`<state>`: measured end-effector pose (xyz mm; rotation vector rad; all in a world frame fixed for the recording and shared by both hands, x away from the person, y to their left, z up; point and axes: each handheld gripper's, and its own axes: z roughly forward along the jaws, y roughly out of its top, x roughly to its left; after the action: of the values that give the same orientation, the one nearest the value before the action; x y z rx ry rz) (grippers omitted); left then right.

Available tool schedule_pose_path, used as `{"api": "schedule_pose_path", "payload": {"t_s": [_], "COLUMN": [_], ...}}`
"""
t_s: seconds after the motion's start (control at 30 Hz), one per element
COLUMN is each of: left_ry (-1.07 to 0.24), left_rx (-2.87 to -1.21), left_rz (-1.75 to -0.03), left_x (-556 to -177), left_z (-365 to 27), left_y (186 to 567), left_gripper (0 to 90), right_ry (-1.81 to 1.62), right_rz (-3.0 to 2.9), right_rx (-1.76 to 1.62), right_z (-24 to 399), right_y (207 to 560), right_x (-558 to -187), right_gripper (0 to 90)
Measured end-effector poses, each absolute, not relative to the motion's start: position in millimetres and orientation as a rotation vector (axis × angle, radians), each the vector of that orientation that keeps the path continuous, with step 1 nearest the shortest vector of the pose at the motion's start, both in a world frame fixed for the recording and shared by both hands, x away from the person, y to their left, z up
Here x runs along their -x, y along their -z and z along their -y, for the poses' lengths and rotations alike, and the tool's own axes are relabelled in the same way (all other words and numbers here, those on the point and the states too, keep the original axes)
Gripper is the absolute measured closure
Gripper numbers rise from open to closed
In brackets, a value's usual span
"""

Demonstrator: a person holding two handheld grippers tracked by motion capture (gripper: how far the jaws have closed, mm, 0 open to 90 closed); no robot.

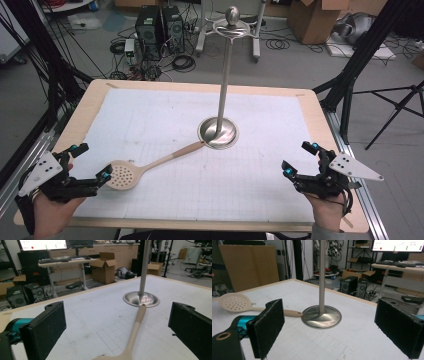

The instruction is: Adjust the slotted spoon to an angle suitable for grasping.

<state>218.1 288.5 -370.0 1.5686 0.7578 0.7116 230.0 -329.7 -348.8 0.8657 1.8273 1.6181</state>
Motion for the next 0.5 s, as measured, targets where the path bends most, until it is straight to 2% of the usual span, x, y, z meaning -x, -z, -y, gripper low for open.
{"api": "schedule_pose_path", "payload": {"t_s": [0.5], "left_ry": [-0.696], "left_rx": [-1.579], "left_rz": [-0.715], "left_x": [-215.6], "left_z": [-283.2], "left_y": [368.1], "left_gripper": [1.8], "right_ry": [-1.627], "right_rz": [-1.866], "right_rx": [-0.855], "right_z": [327.0], "right_y": [351.1], "right_x": [-230.3], "right_gripper": [8.2]}}
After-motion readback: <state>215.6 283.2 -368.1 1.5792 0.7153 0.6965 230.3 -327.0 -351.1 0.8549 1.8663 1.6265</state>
